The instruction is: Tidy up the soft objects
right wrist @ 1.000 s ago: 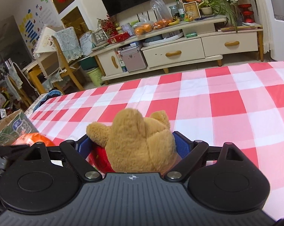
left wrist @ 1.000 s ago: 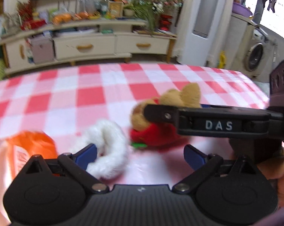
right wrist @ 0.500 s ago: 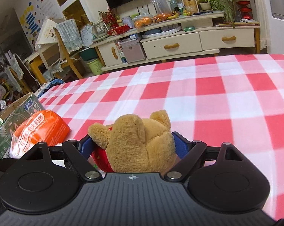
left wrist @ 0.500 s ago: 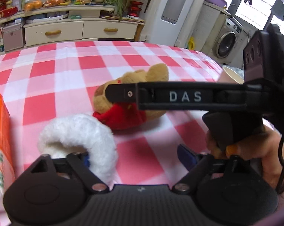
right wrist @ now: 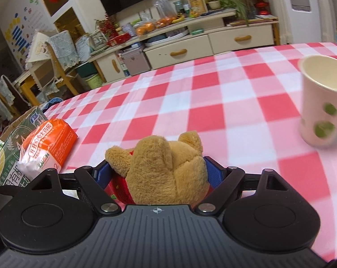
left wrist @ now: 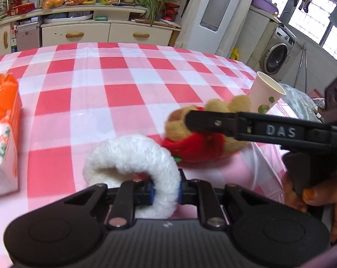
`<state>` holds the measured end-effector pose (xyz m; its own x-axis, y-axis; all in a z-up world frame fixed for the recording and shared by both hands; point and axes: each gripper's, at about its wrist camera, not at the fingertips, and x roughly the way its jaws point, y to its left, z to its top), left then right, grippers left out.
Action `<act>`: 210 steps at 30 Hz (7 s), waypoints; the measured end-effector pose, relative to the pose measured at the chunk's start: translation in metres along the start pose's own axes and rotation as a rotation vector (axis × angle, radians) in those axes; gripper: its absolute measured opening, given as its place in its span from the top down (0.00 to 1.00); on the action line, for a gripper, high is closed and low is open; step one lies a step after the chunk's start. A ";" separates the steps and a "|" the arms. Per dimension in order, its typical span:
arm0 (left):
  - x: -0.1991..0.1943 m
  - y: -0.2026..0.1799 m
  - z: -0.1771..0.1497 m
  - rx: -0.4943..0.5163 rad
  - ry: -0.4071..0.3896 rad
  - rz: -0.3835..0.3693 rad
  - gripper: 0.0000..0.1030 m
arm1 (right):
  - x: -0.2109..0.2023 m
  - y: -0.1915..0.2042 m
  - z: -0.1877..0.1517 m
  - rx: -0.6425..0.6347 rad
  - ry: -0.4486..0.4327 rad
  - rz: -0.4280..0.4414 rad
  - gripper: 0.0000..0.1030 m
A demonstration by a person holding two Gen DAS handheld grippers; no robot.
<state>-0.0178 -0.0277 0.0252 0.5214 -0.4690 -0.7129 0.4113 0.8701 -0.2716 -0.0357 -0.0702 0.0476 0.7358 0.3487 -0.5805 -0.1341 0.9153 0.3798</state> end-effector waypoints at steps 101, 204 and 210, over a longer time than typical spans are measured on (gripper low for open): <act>-0.180 0.180 0.011 -0.195 -0.352 0.441 0.88 | 0.093 0.291 0.052 -0.307 -0.155 0.157 0.00; -0.206 0.089 -0.024 -0.286 -0.641 0.667 0.01 | -0.036 0.186 -0.008 -0.163 -0.214 -0.025 0.00; -0.228 0.074 -0.043 -0.301 -0.572 0.683 0.01 | -0.066 0.201 -0.014 -0.203 -0.218 -0.015 0.00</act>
<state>-0.1382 0.1503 0.1404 0.8995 0.2240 -0.3752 -0.2884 0.9494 -0.1245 -0.1210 0.0934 0.1520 0.8607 0.3038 -0.4085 -0.2361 0.9491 0.2084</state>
